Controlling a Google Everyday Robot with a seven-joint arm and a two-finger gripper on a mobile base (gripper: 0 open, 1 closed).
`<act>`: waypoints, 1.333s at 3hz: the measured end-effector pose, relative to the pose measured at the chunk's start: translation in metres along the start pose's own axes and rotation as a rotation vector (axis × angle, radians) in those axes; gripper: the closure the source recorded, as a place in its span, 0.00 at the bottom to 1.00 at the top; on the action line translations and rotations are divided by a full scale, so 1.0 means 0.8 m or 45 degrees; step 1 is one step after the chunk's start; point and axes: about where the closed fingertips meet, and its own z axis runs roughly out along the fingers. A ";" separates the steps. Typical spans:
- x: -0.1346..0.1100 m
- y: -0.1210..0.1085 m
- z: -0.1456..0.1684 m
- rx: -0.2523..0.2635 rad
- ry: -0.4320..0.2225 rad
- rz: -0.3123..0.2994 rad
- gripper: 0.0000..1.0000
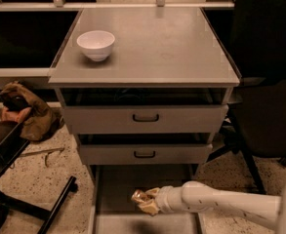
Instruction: Pick orange can from bottom drawer and place on counter
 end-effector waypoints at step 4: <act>-0.228 -0.001 -0.154 0.014 -0.221 -0.246 1.00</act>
Offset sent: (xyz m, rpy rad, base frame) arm 0.0021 0.0087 0.0607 0.0342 -0.0531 0.0411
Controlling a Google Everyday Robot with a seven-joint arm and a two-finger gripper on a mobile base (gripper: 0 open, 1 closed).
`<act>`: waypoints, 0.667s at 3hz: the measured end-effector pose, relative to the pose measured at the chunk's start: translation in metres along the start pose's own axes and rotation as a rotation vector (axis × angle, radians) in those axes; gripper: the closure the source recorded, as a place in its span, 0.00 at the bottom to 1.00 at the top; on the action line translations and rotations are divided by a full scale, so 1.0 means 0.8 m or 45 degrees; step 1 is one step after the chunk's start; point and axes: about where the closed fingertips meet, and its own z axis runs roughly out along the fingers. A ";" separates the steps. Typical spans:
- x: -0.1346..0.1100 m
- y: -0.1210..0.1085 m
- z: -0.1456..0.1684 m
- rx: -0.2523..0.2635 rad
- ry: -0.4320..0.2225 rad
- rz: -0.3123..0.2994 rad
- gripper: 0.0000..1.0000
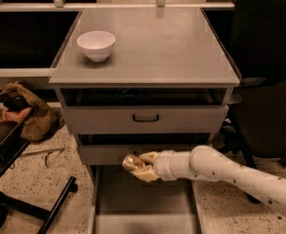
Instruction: Pick orange can from bottom drawer and place on counter
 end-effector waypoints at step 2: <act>-0.189 -0.033 -0.073 -0.046 -0.116 -0.189 1.00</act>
Offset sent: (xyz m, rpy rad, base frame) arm 0.0409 0.0428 0.2414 0.0574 -0.1951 0.1755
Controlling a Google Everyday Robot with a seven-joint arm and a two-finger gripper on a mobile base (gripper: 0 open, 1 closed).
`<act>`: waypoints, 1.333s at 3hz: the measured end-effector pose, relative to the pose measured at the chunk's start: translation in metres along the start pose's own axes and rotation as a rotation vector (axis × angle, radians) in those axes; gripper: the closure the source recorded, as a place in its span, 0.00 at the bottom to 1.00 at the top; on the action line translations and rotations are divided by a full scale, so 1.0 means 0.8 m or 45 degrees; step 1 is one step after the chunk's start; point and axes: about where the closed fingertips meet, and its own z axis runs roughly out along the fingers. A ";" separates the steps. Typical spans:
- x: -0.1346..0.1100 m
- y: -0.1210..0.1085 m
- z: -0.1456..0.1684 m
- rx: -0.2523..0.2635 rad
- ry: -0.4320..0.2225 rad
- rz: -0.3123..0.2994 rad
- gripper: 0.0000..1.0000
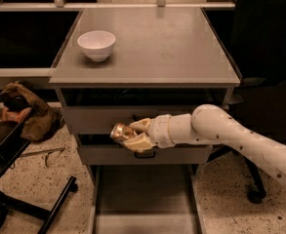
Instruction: Pick orange can from bottom drawer and place on counter
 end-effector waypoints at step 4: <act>-0.187 -0.037 -0.068 0.034 -0.098 -0.297 1.00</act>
Offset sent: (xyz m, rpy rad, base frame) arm 0.0120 0.0090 0.0688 -0.0226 -0.0869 0.0355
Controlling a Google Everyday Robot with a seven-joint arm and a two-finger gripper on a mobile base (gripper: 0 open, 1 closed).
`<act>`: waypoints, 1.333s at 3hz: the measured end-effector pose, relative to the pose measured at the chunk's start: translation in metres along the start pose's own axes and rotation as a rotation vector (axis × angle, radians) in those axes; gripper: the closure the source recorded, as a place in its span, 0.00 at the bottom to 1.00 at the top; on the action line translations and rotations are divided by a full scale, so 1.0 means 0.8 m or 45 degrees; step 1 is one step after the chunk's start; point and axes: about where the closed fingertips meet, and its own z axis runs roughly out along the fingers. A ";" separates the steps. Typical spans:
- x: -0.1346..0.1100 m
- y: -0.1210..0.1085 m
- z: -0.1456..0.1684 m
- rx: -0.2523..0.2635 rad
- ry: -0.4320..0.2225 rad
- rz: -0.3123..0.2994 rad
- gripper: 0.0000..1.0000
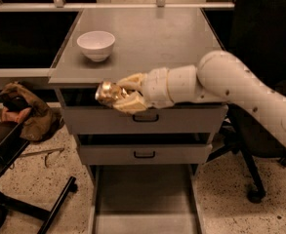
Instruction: Pick orange can from bottom drawer and place on counter
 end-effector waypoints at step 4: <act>-0.056 -0.091 -0.033 0.163 0.027 -0.147 1.00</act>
Offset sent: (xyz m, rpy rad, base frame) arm 0.0495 -0.0196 0.1086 -0.0128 -0.1803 -0.0573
